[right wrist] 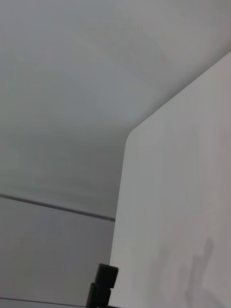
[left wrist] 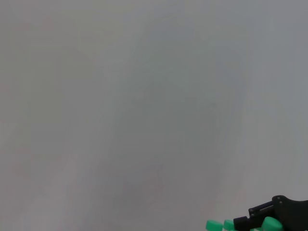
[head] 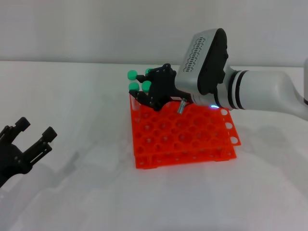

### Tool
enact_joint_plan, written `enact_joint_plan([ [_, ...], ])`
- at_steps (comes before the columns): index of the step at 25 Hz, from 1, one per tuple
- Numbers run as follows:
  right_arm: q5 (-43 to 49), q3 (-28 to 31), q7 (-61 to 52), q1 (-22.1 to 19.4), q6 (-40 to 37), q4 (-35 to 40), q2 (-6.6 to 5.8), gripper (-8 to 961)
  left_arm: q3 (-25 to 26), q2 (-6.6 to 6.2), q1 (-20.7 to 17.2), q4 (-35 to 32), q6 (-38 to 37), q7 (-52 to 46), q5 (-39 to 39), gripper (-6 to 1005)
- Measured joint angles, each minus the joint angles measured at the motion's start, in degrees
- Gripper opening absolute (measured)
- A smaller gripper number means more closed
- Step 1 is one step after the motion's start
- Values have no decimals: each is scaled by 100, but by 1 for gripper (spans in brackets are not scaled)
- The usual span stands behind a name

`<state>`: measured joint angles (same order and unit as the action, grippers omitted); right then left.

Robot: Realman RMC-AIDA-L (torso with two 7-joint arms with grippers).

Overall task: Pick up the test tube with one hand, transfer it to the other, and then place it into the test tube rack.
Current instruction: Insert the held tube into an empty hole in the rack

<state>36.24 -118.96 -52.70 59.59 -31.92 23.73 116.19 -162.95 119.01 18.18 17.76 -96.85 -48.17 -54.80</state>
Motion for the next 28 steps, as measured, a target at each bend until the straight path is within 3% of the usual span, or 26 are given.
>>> enact_joint_plan([
  [9,-101,100,484,1,147,28,0,361,0,-11,12,21,-72,1,-13,893],
  [22,-288,276,774,110,-287,76,0,362,18,-19,47,51,-19,45,-39,893],
  [25,-278,515,782,-70,-328,191,-15,362,48,-13,45,133,-13,45,-65,893],
  [28,-245,977,877,-569,-457,599,-71,362,57,-11,6,165,-14,45,-172,893],
])
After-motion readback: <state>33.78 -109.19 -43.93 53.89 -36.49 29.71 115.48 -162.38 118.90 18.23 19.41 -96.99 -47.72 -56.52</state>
